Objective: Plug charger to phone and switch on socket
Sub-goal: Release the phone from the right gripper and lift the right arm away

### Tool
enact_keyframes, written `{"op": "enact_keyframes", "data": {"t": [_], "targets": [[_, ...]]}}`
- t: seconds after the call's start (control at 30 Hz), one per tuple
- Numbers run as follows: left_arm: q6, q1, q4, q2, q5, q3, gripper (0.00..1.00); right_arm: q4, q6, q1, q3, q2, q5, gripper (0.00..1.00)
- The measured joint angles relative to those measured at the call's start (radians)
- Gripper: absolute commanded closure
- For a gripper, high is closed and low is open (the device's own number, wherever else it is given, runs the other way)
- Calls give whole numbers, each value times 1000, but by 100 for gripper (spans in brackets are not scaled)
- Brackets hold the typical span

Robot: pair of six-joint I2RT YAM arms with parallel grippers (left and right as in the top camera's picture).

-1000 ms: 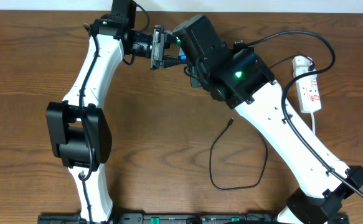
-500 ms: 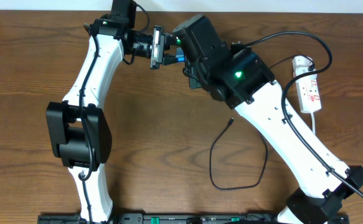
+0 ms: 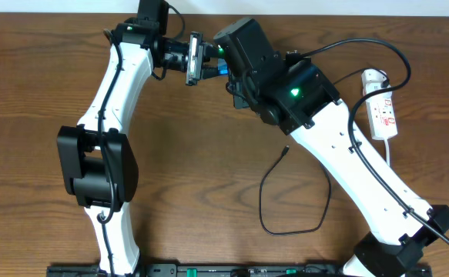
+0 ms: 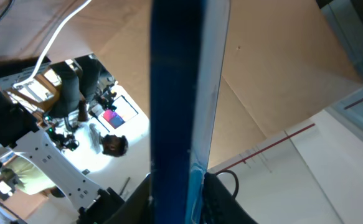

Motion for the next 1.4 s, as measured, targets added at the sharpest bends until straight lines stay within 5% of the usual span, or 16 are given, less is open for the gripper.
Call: {"op": "enact_keyframes", "data": {"t": [0.37, 0.47, 0.77, 0.97, 1.4], "targets": [[-1, 0, 3, 0, 4, 0, 92, 3, 31, -2, 0, 0, -1, 92], [-3, 0, 3, 0, 4, 0, 93, 3, 30, -2, 0, 0, -2, 84], [-3, -1, 2, 0, -11, 0, 92, 12, -7, -2, 0, -1, 38, 23], [13, -1, 2, 0, -72, 0, 93, 11, -114, -3, 0, -2, 76, 1], [173, -1, 2, 0, -57, 0, 92, -181, -524, -243, 0, -19, 90, 1]]}}
